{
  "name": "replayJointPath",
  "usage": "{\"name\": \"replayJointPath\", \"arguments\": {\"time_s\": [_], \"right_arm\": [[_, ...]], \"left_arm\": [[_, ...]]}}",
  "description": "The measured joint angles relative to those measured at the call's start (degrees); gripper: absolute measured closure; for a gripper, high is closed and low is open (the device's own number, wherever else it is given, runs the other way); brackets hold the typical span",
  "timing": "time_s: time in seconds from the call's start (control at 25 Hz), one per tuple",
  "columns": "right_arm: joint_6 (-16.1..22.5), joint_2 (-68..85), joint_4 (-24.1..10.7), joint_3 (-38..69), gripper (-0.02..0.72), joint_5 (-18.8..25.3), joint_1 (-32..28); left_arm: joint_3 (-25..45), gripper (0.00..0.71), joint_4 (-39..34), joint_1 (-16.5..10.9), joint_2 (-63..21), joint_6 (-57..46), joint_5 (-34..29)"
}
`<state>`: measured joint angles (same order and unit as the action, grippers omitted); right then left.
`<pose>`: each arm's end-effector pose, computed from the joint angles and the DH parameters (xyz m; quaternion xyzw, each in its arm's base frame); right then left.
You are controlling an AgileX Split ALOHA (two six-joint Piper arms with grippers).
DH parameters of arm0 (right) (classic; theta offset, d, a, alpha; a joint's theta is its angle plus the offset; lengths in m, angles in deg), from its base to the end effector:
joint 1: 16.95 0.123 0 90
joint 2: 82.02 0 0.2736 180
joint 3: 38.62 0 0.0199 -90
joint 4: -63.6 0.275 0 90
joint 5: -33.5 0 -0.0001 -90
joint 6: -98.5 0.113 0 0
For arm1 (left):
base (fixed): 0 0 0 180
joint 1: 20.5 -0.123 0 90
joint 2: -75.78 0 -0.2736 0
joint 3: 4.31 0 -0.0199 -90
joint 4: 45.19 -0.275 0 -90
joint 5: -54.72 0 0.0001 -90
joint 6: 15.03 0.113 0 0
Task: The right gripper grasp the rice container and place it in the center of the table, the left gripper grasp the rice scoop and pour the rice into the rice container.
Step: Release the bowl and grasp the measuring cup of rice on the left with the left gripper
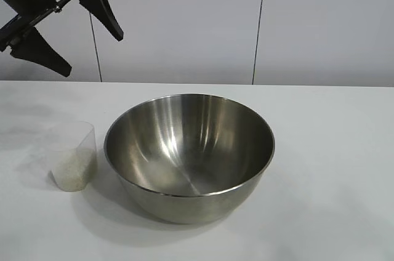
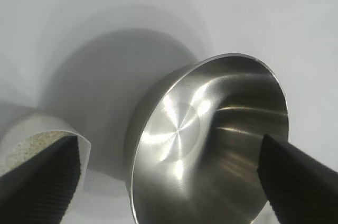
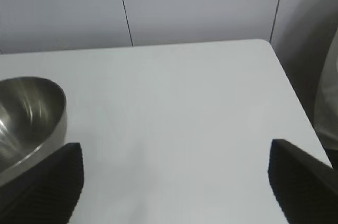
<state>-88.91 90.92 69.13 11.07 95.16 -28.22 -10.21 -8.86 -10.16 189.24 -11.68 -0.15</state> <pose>0.0476 0.0003 0.2706 0.0268 0.8576 -0.0354 0.5124 0.4000 -0.1287 0.2194 -0.0254 0.9488 -0.2877 0.1278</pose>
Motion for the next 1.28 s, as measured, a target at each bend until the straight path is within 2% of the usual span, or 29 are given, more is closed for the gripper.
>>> {"name": "replayJointPath", "arguments": {"time_s": [0.56,1.12,1.2,1.28], "right_arm": [[0.13,0.0,0.0,0.15,0.054,0.36,0.0],[0.13,0.0,0.0,0.15,0.054,0.36,1.35],[0.13,0.0,0.0,0.15,0.054,0.36,1.55],[0.13,0.0,0.0,0.15,0.054,0.36,1.55]], "left_arm": [[0.0,0.053,0.07,0.0,0.0,0.0,1.38],[-0.78,0.053,4.66,-0.5,0.0,0.91,6.03],[-1.02,0.06,3.99,-0.49,-1.0,4.29,8.02],[-0.19,0.071,-0.83,0.03,-3.89,8.03,12.25]]}}
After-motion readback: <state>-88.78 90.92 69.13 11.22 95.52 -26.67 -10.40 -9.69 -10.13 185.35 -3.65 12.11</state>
